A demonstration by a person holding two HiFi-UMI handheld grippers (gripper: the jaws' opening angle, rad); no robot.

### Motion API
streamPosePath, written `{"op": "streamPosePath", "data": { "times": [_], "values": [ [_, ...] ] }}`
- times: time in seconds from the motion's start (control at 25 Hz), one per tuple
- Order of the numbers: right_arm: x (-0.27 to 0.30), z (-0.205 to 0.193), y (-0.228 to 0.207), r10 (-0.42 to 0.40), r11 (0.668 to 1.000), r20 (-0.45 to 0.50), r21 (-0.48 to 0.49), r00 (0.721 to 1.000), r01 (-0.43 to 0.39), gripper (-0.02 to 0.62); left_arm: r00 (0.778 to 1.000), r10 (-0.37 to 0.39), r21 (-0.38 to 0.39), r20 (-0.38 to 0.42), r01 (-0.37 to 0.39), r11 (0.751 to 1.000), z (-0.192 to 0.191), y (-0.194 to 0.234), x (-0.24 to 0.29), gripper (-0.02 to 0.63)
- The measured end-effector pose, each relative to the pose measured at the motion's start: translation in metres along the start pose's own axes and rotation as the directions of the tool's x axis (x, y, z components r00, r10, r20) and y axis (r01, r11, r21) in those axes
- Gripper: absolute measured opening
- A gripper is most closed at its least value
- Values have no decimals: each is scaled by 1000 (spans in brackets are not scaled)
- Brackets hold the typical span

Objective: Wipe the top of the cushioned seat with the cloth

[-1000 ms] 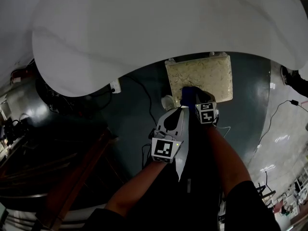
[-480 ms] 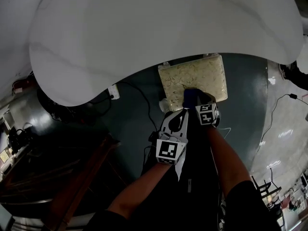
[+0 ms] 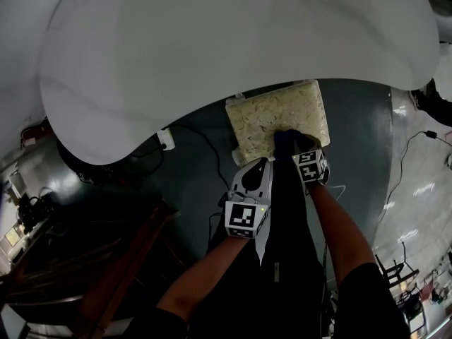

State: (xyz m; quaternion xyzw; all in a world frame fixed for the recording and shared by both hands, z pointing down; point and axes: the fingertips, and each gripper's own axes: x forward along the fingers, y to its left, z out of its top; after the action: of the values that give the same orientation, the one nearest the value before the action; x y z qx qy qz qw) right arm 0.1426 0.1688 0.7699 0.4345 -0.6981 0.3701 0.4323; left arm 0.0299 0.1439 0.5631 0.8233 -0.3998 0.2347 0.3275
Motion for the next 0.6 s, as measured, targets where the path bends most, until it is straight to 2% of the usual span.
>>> {"op": "streamPosePath", "data": {
  "times": [0.6],
  "values": [
    [-12, -7, -43, -12, 999, -4, 35, 1000, 12, 97, 998, -46, 42, -51, 48, 998, 10, -40, 29, 18]
  ]
}}
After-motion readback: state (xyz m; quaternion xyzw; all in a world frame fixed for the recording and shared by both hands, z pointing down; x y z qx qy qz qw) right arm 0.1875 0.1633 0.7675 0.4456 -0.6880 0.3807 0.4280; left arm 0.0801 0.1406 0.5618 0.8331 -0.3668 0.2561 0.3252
